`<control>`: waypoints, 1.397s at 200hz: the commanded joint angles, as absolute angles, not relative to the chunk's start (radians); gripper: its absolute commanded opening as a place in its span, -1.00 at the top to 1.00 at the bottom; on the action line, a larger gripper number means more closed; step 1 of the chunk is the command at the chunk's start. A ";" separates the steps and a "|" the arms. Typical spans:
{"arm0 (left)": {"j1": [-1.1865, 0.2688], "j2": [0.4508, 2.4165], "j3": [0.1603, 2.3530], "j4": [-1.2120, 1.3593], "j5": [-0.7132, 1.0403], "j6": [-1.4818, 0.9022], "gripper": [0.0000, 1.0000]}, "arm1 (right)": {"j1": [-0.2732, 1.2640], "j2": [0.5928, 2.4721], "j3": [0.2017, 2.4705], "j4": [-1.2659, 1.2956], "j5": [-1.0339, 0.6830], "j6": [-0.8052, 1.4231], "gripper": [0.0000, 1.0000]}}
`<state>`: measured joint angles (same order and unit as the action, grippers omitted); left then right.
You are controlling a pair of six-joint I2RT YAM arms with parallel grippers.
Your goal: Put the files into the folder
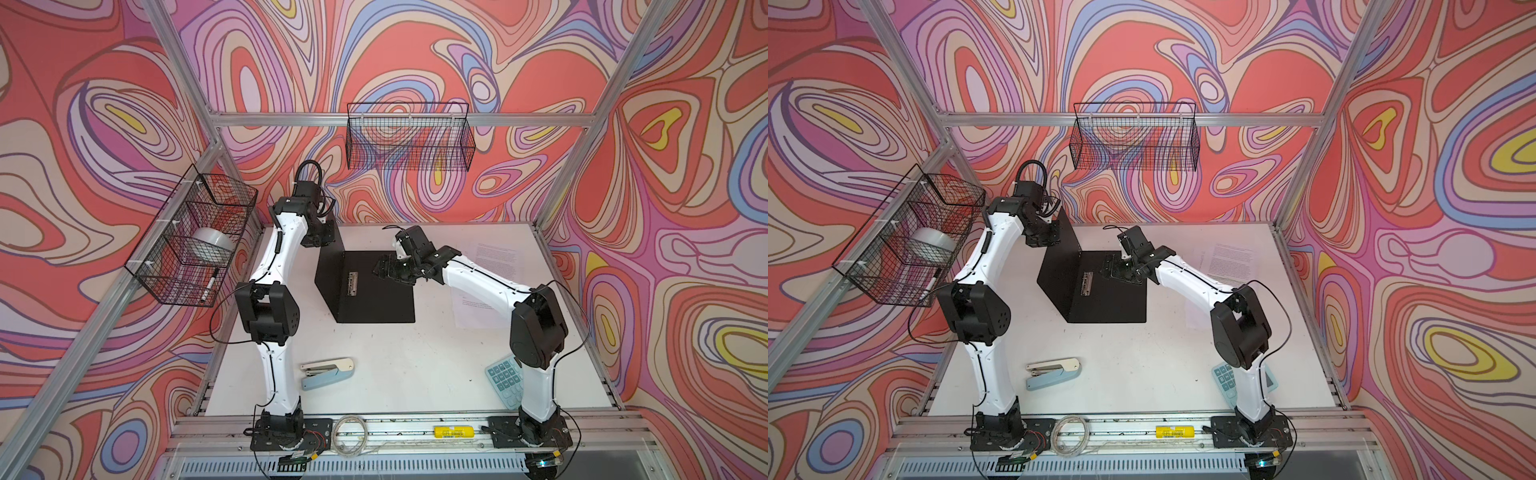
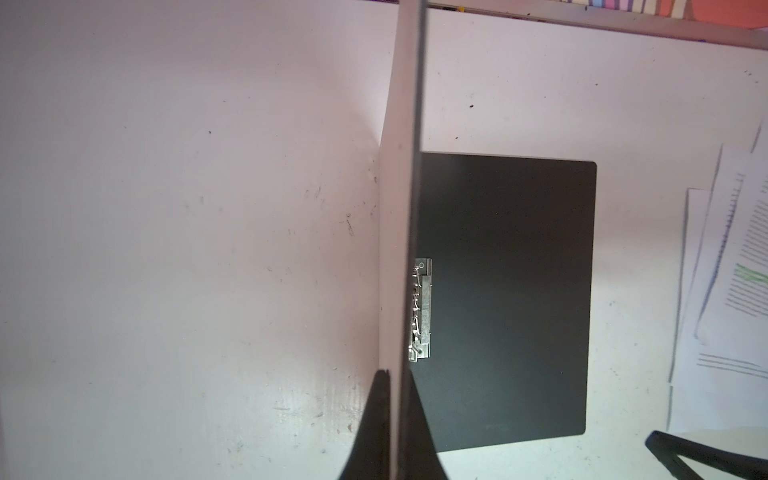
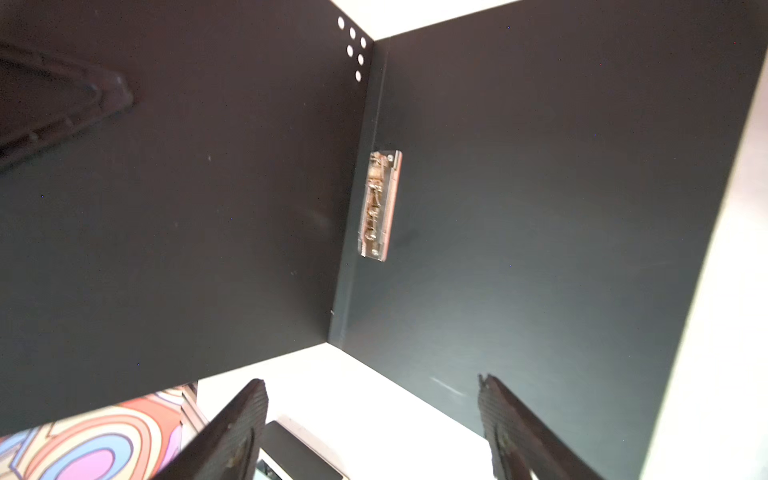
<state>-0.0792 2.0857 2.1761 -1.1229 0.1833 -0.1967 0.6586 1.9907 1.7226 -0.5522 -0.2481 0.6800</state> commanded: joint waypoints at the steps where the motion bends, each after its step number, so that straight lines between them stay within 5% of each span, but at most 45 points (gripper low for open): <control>1: -0.072 2.037 2.126 -1.160 0.306 -0.277 1.00 | 0.660 2.028 1.778 -0.668 -0.163 0.613 -0.61; 127: -0.057 1.939 1.923 -1.043 0.369 -0.299 1.00 | 0.660 2.083 1.897 -0.859 -0.126 0.520 -0.21; 166: -0.057 1.911 1.890 -1.025 0.358 -0.285 1.00 | 0.667 2.138 1.913 -0.859 -0.184 0.520 0.10; 279: -0.057 1.890 1.861 -1.017 0.366 -0.285 1.00 | 0.708 2.324 2.007 -0.844 -0.212 0.519 0.25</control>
<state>-0.0589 1.9205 1.8690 -1.0050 0.3557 -0.2890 0.7067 2.2997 1.9667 -0.8536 -0.1925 0.5240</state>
